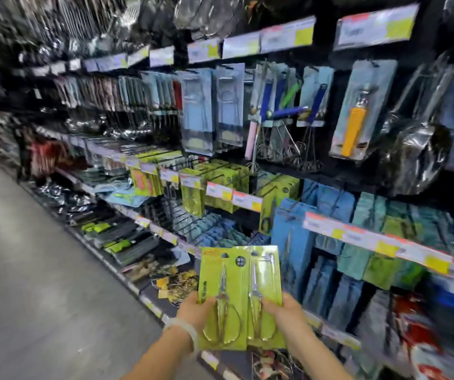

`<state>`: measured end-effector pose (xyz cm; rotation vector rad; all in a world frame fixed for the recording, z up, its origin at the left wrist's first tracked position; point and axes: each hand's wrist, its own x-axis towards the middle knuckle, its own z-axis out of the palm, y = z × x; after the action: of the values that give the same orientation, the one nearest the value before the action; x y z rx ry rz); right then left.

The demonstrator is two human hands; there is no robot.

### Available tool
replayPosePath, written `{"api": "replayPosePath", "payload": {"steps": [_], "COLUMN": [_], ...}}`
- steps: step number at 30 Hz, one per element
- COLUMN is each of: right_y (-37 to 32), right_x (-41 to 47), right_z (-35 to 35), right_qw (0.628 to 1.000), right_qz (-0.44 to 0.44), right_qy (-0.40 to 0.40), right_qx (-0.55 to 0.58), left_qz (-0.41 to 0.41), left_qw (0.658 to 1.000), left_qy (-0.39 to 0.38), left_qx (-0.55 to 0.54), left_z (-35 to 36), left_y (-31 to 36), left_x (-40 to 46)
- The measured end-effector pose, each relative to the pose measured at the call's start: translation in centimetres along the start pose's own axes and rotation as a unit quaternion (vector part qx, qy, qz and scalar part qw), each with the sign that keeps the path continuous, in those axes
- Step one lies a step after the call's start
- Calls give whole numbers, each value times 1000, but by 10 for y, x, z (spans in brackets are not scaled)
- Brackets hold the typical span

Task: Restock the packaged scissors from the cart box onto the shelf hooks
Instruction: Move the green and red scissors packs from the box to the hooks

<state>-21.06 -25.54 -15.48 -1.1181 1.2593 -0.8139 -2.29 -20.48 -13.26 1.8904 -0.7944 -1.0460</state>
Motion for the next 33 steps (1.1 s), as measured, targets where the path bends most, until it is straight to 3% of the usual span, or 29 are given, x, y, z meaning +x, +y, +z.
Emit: {"api": "replayPosePath", "payload": {"steps": [9,17,24,33], "right_y": [-53,-75,-109,-130], "right_x": [107,190,253,298], "right_z": [96,174,240,248], "right_qw": [999,999,996,988], "right_qz": [-2,22,20,10], "right_qy": [-40,36,88,148], "right_qx": [10,-33,17,54], "left_qz": [-15,3,51,58], "left_qw": [1000,999,990,972], "left_qy": [18,-37,-120,-189], "left_qx": [-19,18,48,127], "left_z": [-69,-114,-162,-166], "left_y": [33,50,86,93], "left_x": [122,240,338,388]}}
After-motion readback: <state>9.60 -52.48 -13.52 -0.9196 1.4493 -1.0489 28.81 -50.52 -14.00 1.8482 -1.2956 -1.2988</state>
